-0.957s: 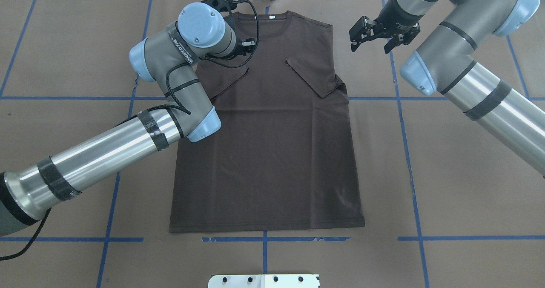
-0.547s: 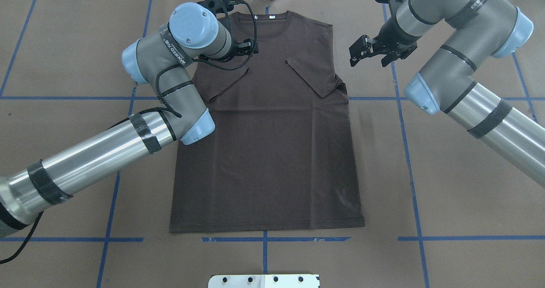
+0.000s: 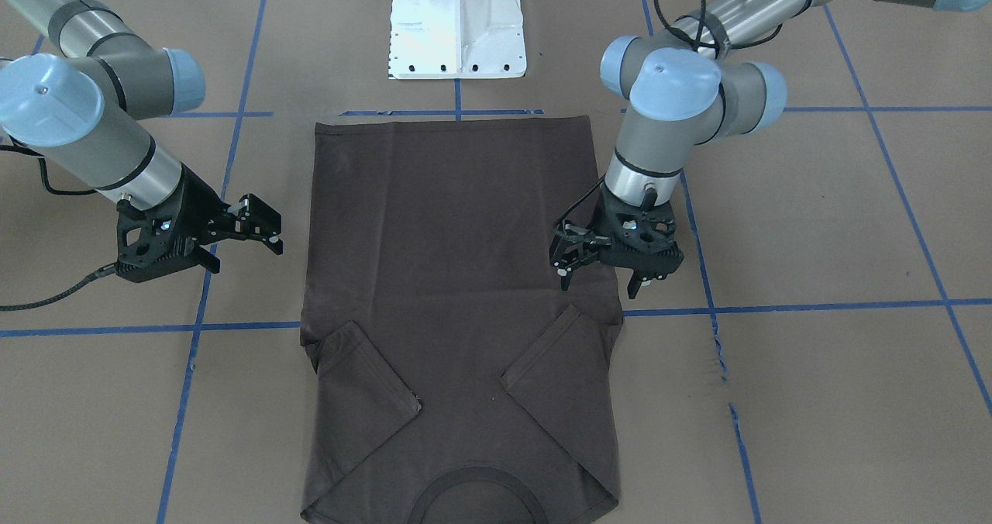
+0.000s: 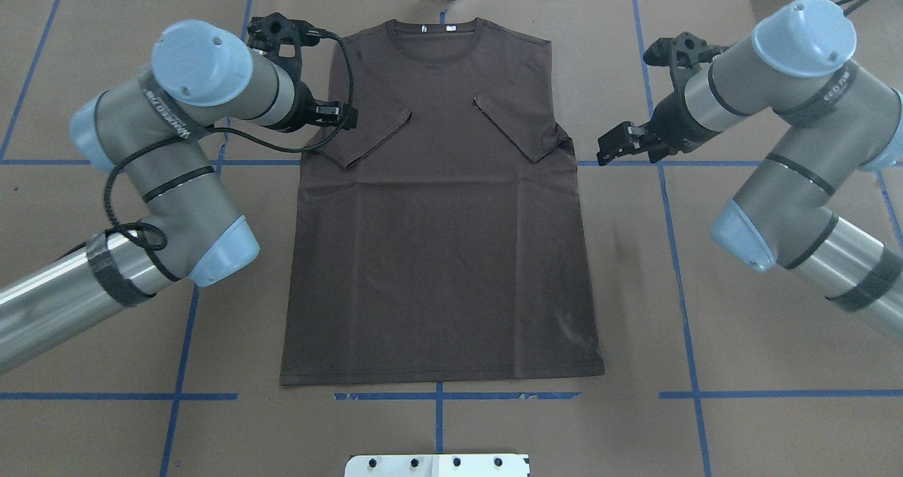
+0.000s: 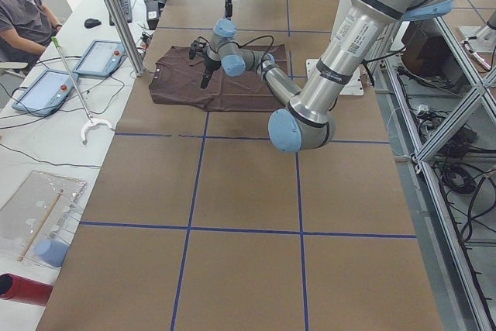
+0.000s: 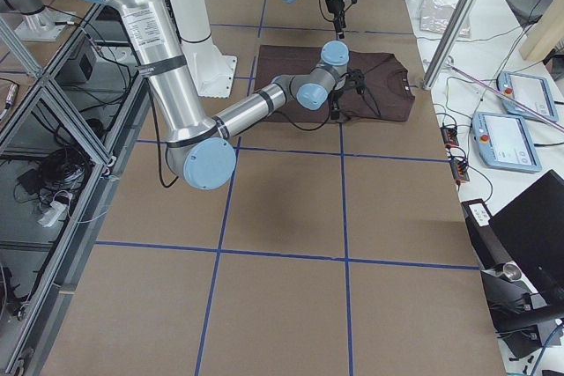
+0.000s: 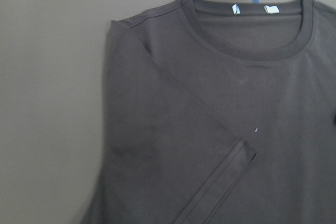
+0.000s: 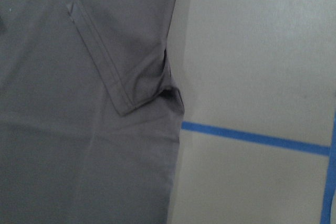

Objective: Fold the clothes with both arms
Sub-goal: 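Move both grippers down to the hem corners nearest the robot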

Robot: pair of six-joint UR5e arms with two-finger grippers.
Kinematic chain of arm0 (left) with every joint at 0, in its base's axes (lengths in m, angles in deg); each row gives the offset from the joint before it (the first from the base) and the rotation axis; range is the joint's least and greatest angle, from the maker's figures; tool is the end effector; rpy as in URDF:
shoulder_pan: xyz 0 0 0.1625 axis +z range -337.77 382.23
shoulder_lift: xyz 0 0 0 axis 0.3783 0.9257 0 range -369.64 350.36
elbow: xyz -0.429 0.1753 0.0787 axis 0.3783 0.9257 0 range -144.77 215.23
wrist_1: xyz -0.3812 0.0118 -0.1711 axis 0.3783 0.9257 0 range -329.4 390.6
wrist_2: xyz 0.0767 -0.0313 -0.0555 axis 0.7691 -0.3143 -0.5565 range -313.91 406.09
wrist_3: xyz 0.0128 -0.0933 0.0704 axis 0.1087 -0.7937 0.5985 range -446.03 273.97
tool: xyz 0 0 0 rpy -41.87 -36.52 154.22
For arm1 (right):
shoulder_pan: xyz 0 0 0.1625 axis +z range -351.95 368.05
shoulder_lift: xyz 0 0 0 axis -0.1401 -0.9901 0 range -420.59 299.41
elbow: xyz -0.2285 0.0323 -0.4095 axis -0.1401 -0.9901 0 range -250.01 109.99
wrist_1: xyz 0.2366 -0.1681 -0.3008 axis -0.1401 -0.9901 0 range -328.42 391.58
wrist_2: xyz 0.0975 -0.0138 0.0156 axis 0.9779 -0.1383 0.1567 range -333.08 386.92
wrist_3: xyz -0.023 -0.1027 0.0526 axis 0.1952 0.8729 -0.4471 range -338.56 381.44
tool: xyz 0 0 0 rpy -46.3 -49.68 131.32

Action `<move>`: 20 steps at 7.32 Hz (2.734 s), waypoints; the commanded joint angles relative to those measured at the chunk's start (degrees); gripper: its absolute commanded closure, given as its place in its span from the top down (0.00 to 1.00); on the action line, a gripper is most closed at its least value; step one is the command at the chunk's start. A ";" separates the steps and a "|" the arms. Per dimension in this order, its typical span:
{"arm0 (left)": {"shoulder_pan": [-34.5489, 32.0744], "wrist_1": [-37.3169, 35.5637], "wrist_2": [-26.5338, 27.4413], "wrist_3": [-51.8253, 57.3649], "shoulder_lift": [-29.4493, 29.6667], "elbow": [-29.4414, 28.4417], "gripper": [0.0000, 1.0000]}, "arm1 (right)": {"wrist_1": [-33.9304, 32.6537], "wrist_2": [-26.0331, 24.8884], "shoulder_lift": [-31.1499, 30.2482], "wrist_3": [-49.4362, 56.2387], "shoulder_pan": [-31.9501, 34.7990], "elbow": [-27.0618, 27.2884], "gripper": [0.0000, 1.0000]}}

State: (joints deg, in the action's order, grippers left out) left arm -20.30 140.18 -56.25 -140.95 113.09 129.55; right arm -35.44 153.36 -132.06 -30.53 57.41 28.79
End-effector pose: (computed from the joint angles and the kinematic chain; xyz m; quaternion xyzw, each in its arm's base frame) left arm 0.4583 -0.5671 0.2991 0.2218 0.4267 -0.0060 0.8767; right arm -0.3673 -0.5253 0.4101 0.0742 -0.4874 -0.0475 0.8687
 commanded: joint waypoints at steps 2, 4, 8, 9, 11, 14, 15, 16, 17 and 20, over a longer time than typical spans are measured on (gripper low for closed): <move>-0.53 -2.79 -1.81 3.50 -5.49 8.52 1.00 | 1.98 -5.38 -8.75 -14.79 -10.82 9.63 1.00; -0.97 -2.54 -4.60 4.20 -9.76 11.39 1.00 | 2.16 -13.83 -10.43 -22.78 -19.00 11.58 1.00; -0.88 -1.39 -6.12 3.33 -13.66 14.31 1.00 | 2.16 -29.13 -14.66 -31.78 -33.60 15.19 1.00; -0.80 -1.39 -6.03 3.33 -13.57 14.31 1.00 | 2.07 -30.72 -14.57 -32.92 -35.02 15.19 0.99; -0.89 -1.39 -6.03 3.33 -13.66 14.66 1.00 | 1.37 -30.56 -14.83 -32.93 -34.94 15.19 0.93; -0.97 -1.39 -6.03 3.41 -13.75 15.02 1.00 | 0.93 -30.29 -15.71 -32.84 -35.03 15.02 0.73; -0.97 -1.39 -6.12 3.41 -13.75 15.10 1.00 | 0.49 -30.03 -15.63 -32.84 -34.94 15.28 0.55; -0.97 -1.48 -6.03 3.41 -14.10 15.37 1.00 | 0.49 -30.03 -15.54 -32.84 -35.03 15.28 0.43; -1.06 -1.48 -6.03 3.41 -14.10 15.46 1.00 | 0.49 -29.94 -15.54 -32.84 -35.03 15.37 0.30; -1.06 -1.48 -6.03 3.41 -14.10 15.46 1.00 | 0.49 -29.94 -15.54 -32.84 -35.12 15.37 0.00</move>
State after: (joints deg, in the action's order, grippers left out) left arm -21.36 138.70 -62.31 -137.54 98.99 145.00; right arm -34.94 123.42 -147.59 -63.37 22.30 44.15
